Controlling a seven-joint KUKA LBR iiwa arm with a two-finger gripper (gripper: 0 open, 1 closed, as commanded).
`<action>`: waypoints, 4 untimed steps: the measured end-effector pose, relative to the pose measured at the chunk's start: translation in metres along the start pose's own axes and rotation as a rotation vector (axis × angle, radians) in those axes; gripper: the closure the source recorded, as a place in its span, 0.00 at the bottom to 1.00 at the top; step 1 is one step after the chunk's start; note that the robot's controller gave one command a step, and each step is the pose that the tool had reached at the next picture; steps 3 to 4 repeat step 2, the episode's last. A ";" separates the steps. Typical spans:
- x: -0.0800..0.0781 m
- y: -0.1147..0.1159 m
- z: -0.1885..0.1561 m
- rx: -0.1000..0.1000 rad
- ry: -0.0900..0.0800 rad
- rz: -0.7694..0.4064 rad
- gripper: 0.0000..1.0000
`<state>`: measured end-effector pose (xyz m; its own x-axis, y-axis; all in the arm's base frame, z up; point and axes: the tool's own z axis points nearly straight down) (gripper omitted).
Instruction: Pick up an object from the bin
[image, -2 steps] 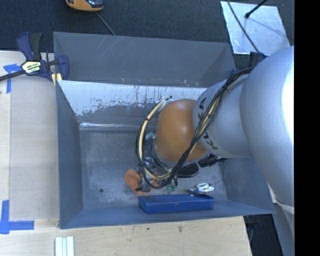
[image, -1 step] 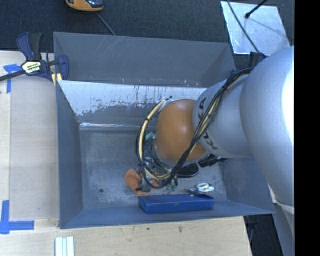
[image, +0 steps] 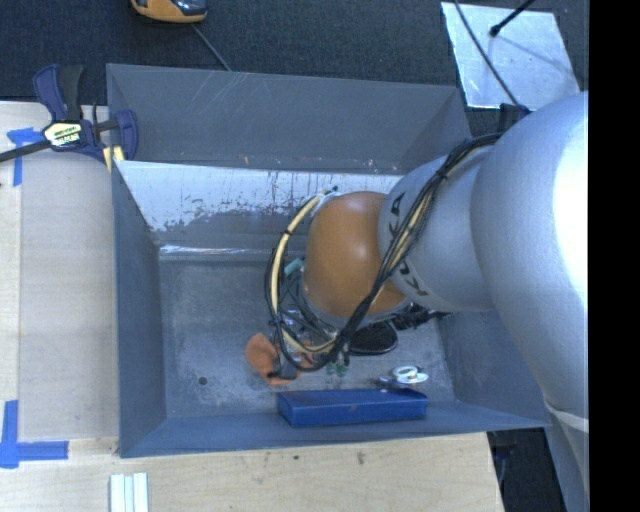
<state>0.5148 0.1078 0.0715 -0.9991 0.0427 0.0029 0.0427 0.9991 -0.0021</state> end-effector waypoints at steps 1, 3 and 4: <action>-0.034 0.030 0.000 -0.003 -0.005 0.018 1.00; -0.035 0.038 -0.001 -0.005 -0.011 0.015 1.00; -0.035 0.038 -0.001 -0.005 -0.011 0.015 1.00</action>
Offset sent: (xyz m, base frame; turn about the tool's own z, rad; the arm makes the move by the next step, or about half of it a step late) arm 0.0070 0.0370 -0.0015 0.0039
